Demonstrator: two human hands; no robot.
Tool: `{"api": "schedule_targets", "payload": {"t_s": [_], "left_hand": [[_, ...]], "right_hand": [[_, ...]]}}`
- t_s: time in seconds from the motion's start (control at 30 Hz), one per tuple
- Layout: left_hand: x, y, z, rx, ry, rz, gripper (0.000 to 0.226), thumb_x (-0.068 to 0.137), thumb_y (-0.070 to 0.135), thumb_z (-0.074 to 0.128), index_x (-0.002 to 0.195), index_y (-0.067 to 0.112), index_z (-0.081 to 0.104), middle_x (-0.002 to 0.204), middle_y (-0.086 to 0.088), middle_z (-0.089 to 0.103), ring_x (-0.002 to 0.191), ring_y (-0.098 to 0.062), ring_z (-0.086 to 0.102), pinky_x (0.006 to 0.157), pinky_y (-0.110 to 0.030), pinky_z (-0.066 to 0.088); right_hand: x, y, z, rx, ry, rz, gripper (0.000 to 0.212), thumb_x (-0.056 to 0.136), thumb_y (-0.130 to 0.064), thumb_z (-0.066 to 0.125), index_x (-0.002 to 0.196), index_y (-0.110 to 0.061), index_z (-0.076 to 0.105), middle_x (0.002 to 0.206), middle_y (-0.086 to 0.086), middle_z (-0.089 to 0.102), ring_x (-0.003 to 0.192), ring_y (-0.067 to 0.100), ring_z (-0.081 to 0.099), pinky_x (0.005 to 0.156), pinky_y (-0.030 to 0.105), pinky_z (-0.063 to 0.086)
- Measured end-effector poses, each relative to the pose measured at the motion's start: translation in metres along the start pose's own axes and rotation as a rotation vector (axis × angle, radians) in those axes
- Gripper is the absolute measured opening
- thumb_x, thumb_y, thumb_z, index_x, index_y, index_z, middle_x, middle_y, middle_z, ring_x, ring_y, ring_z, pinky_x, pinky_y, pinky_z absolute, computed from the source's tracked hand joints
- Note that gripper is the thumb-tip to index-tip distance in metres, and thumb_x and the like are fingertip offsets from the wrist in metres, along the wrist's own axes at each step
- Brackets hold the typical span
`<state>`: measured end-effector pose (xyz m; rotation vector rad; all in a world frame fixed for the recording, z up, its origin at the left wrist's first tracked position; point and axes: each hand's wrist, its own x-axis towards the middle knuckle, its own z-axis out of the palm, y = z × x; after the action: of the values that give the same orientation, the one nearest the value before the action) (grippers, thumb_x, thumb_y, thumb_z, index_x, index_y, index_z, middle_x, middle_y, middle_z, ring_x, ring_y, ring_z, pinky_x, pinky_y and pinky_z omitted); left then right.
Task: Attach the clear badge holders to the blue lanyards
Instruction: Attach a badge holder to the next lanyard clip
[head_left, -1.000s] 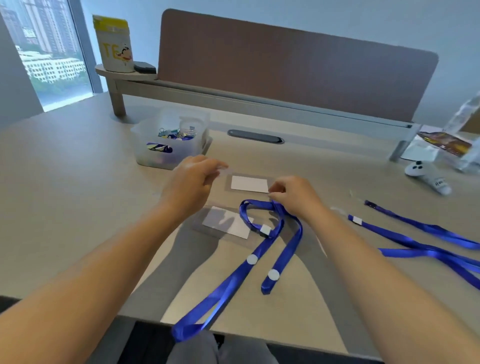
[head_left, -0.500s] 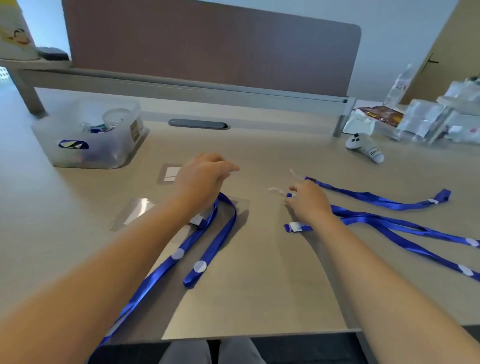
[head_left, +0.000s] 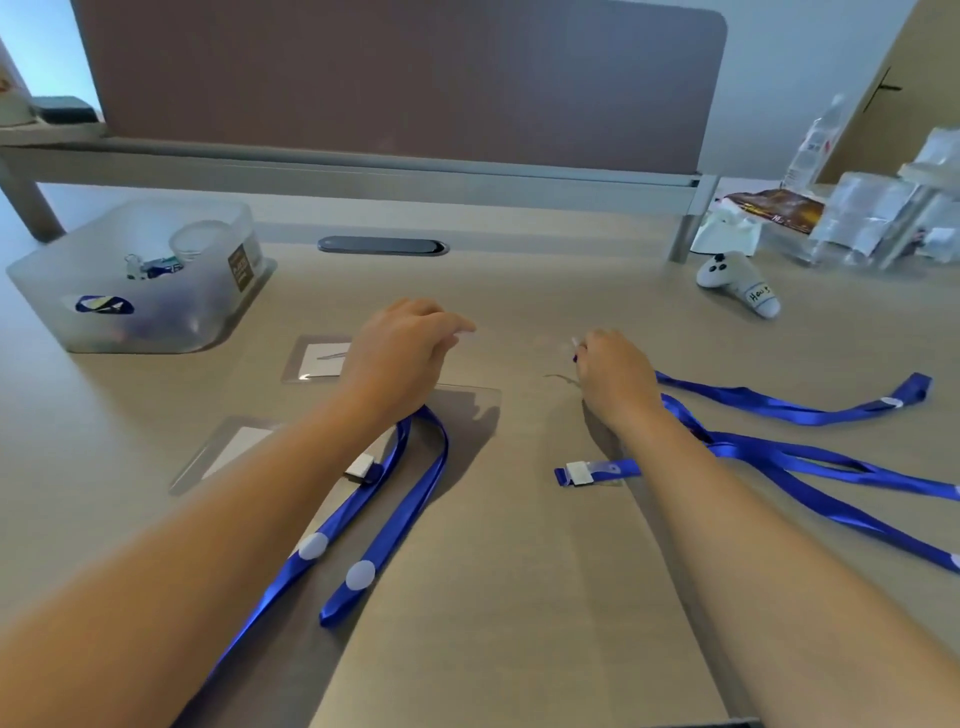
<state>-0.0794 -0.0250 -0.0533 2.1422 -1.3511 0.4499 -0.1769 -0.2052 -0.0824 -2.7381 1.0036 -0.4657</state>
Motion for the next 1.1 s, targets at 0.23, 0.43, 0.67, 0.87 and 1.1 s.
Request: {"api": "schedule_targets", "payload": {"t_s": [0.23,0.43,0.67,0.87,1.1], "left_hand": [[0.037,0.01,-0.007,-0.195,0.043,-0.16,0.028,0.092,0.005,0.041,0.114,0.006,0.058,0.112,-0.018,0.062,0.101,-0.03,0.055,0.079,-0.019,0.033],[0.063,0.025,-0.013,-0.622,0.159,-0.424,0.024,0.088,0.007,0.05,0.109,0.008,0.062,0.11,-0.01,0.065,0.098,-0.018,0.056,0.091,-0.03,0.044],[0.066,0.044,-0.011,-1.027,0.185,-0.706,0.009,0.085,0.003,0.056,0.09,0.007,0.062,0.084,-0.004,0.059,0.09,-0.024,0.057,0.079,-0.033,0.054],[0.062,0.046,-0.011,-1.079,0.17,-0.752,0.009,0.085,0.002,0.055,0.091,0.008,0.058,0.092,-0.006,0.058,0.091,-0.025,0.058,0.08,-0.032,0.052],[0.055,0.044,-0.01,-0.939,0.181,-0.619,0.024,0.086,0.004,0.054,0.109,0.004,0.06,0.103,-0.008,0.061,0.097,-0.021,0.056,0.087,-0.033,0.05]], "right_hand": [[0.031,-0.016,-0.057,0.599,0.239,0.049,0.029,0.096,-0.008,0.029,0.109,0.0,0.053,0.097,0.006,0.053,0.091,0.022,0.05,0.068,0.026,0.037],[0.037,-0.026,-0.081,0.694,0.269,-0.05,0.021,0.092,-0.018,0.049,0.096,-0.002,0.061,0.078,0.0,0.056,0.085,0.021,0.056,0.068,0.024,0.04],[0.023,-0.034,-0.084,0.699,0.157,-0.079,0.025,0.088,-0.02,0.058,0.09,0.003,0.066,0.056,-0.003,0.05,0.055,0.007,0.045,0.058,0.02,0.038],[0.012,-0.049,-0.083,0.666,0.098,-0.132,0.023,0.086,-0.019,0.06,0.089,0.001,0.071,0.06,-0.007,0.053,0.055,0.005,0.044,0.06,0.02,0.04],[0.007,-0.057,-0.084,0.633,0.053,-0.13,0.026,0.085,-0.018,0.06,0.079,0.005,0.07,0.048,-0.005,0.045,0.047,0.009,0.037,0.054,0.024,0.033]]}}
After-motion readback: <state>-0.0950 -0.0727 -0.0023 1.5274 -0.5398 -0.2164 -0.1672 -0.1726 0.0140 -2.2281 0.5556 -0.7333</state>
